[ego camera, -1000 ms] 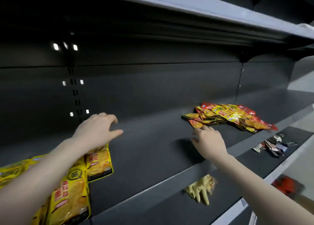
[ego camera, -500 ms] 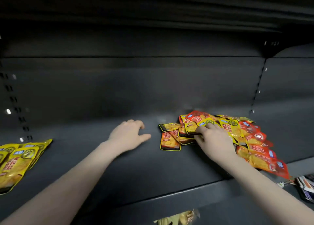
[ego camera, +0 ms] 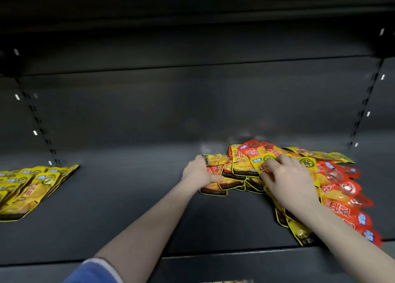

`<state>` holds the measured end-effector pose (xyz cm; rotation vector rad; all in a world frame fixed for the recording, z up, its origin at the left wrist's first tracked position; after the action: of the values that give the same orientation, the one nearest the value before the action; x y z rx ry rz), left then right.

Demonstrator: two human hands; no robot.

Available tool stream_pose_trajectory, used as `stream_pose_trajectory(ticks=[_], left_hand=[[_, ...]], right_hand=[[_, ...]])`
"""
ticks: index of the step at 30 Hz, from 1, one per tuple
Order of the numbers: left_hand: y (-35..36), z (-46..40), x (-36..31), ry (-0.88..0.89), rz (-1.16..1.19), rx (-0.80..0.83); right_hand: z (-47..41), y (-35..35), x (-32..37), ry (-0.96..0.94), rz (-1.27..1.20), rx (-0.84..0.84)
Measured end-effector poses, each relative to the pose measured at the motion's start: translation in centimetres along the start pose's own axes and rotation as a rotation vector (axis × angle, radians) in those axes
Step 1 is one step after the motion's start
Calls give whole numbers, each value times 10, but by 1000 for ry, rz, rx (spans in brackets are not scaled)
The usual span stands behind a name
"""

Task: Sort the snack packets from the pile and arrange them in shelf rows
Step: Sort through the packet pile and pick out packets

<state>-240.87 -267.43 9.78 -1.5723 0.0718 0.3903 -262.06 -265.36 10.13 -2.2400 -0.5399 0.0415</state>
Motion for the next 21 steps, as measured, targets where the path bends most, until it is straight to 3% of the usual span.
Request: stream_pose_trajectory(ticks=[8,15,21], left_hand=[[-7,9,27,15,414,212],[-28,29,87,-6,276,346],[-40,35,126,-74,263,364]], right_hand=[[-2,4,0,-36,10,-30],[-8,6,12,-49,12,-44],[-13,24,55,-340,-19,89]])
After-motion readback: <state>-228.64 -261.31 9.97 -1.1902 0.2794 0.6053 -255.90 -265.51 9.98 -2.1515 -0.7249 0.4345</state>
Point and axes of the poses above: each hand's wrist, its own z-axis away from the middle knuckle, its own y-axis out of the palm, x = y × z, the point moved 3 cm from there along -z, towards the middle knuckle, and after that the axes turned 13 degrees about -z, right-handed, at the moved point
